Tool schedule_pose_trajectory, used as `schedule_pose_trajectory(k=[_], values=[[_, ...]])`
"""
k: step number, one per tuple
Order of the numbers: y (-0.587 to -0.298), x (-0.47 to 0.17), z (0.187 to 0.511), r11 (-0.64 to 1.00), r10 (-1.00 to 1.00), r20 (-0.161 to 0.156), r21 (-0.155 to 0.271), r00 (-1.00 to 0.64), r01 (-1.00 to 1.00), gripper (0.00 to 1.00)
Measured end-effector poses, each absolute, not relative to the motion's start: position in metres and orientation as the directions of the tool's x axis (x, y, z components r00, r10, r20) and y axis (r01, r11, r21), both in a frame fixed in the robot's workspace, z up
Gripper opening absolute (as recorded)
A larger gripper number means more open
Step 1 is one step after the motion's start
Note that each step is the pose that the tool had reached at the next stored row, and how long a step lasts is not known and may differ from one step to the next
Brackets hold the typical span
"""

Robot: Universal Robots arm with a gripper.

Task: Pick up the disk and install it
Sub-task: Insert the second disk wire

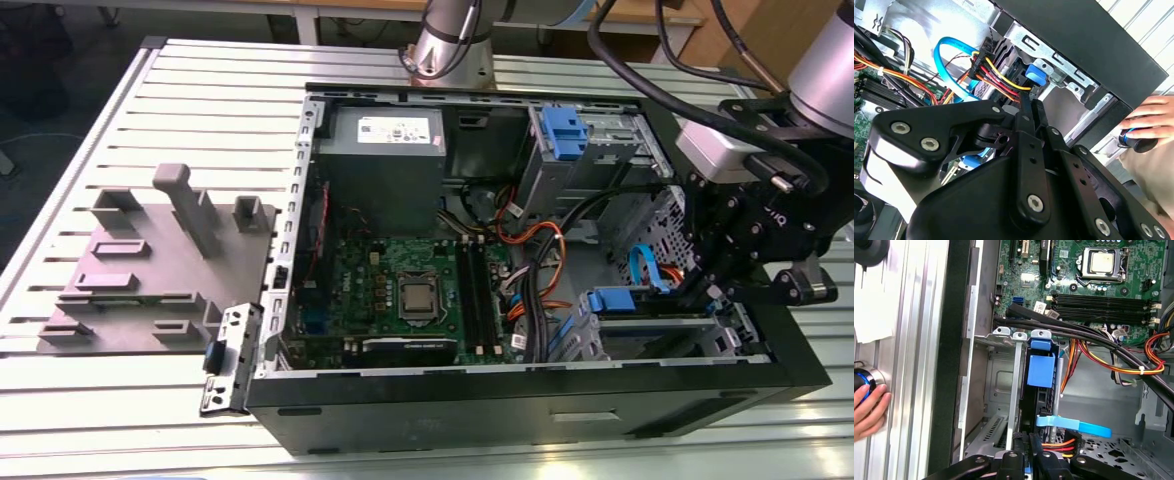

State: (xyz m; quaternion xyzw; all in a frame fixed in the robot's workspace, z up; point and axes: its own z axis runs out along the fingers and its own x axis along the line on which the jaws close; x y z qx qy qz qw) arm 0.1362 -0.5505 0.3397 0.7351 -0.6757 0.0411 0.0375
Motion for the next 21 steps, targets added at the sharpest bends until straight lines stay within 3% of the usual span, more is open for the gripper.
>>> schedule_pose_trajectory(k=[21], values=[[-0.539, 0.134, 0.34, -0.084, -0.991, 0.107, -0.001, 0.084, -0.996, 0.16]])
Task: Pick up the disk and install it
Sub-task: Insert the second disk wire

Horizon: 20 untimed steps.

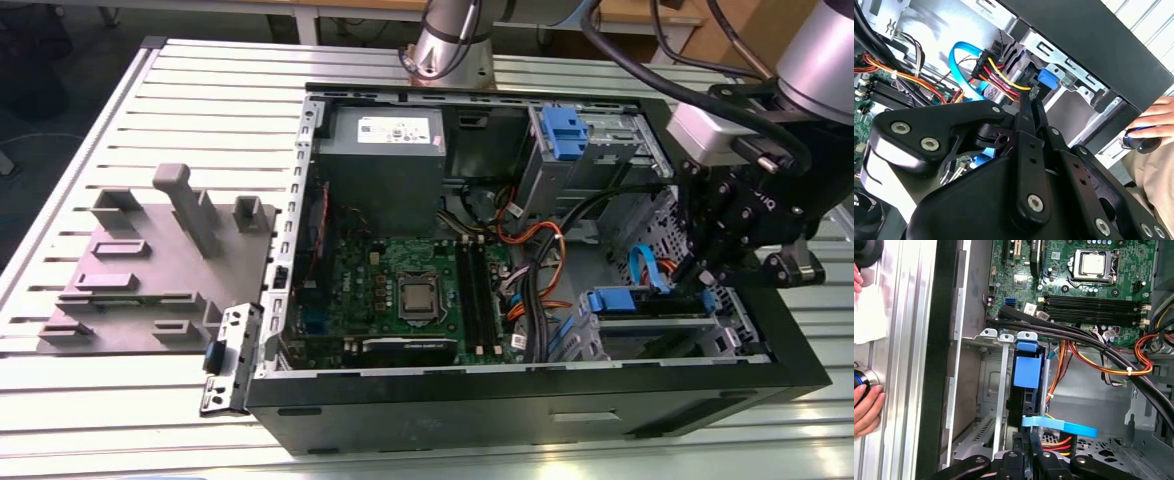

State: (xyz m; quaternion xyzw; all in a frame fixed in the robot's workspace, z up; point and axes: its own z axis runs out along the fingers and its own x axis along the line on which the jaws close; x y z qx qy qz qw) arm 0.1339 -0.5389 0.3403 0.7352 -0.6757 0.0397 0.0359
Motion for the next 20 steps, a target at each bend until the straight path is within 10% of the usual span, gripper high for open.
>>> schedule_pose_trajectory(k=[20], values=[[-0.5369, 0.1305, 0.3339, -0.084, -0.991, 0.107, -0.001, 0.084, -0.996, 0.16]])
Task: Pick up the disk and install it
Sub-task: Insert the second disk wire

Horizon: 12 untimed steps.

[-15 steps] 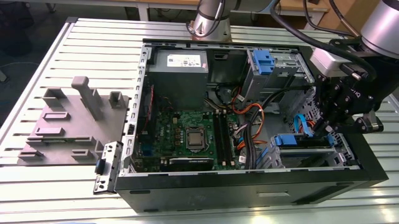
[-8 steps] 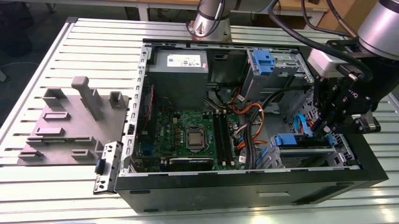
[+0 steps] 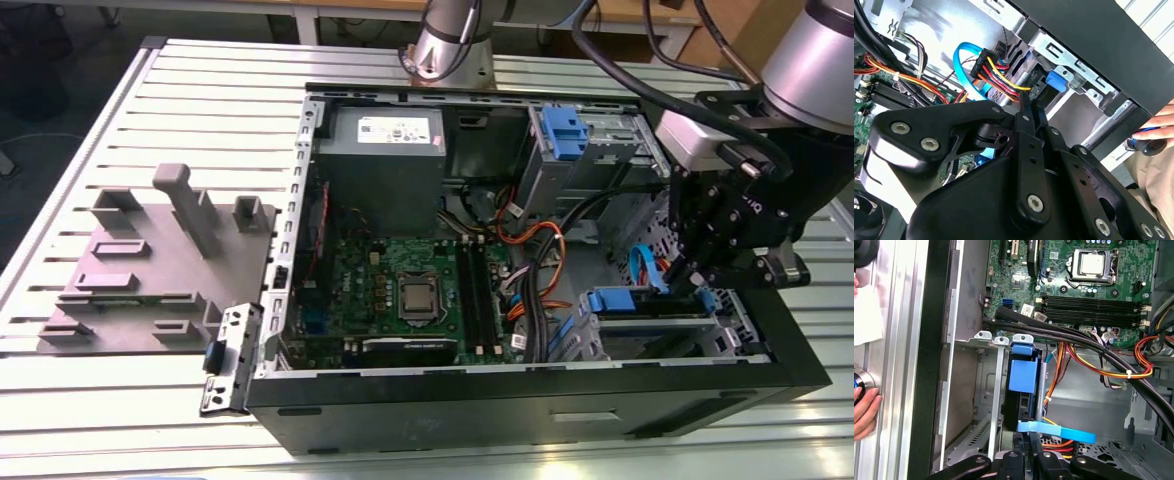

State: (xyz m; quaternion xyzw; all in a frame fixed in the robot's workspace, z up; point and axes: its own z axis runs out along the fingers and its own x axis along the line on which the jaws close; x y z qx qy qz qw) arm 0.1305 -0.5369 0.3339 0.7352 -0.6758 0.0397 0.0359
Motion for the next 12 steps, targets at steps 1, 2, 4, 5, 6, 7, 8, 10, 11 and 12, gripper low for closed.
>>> schedule_pose_trajectory(k=[1, 2, 4, 5, 6, 7, 8, 10, 11, 12], values=[[-0.5369, 0.1305, 0.3339, -0.084, -0.991, 0.107, -0.001, 0.084, -0.996, 0.16], [-0.5369, 0.1305, 0.3338, -0.084, -0.991, 0.107, -0.001, 0.083, -0.996, 0.16], [-0.5369, 0.1305, 0.334, -0.084, -0.991, 0.107, -0.001, 0.084, -0.996, 0.16], [-0.5369, 0.1305, 0.3349, -0.084, -0.991, 0.107, -0.001, 0.083, -0.996, 0.16], [-0.5369, 0.1305, 0.3359, -0.084, -0.991, 0.107, -0.001, 0.083, -0.996, 0.16], [-0.5369, 0.1305, 0.3367, -0.084, -0.991, 0.107, -0.001, 0.083, -0.996, 0.16], [-0.5369, 0.1305, 0.337, -0.084, -0.991, 0.107, -0.001, 0.083, -0.996, 0.16], [-0.5373, 0.1306, 0.3371, -0.084, -0.991, 0.107, -0.001, 0.084, -0.996, 0.16], [-0.5377, 0.1305, 0.3372, -0.084, -0.991, 0.107, -0.001, 0.083, -0.996, 0.16], [-0.5381, 0.1306, 0.3372, -0.084, -0.991, 0.107, -0.001, 0.084, -0.996, 0.16]])
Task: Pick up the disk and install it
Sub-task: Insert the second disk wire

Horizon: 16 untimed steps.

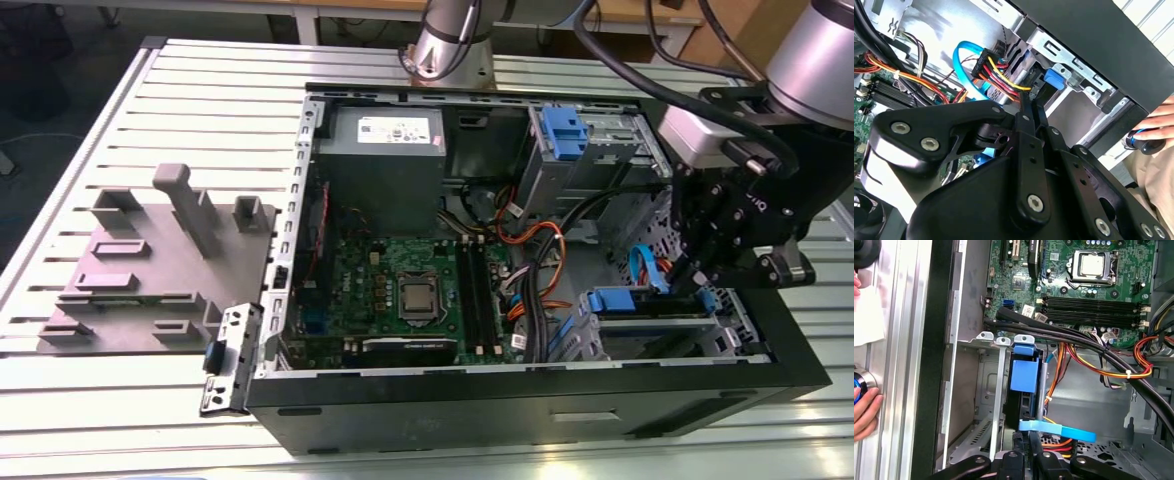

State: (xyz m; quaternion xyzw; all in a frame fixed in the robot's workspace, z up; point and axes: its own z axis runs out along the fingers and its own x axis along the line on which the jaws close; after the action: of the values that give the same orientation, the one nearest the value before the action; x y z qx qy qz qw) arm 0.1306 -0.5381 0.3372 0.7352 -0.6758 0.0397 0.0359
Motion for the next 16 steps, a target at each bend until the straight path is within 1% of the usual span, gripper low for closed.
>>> schedule_pose_trajectory(k=[16], values=[[-0.5399, 0.1305, 0.3354, -0.084, -0.991, 0.107, -0.001, 0.083, -0.996, 0.17]])
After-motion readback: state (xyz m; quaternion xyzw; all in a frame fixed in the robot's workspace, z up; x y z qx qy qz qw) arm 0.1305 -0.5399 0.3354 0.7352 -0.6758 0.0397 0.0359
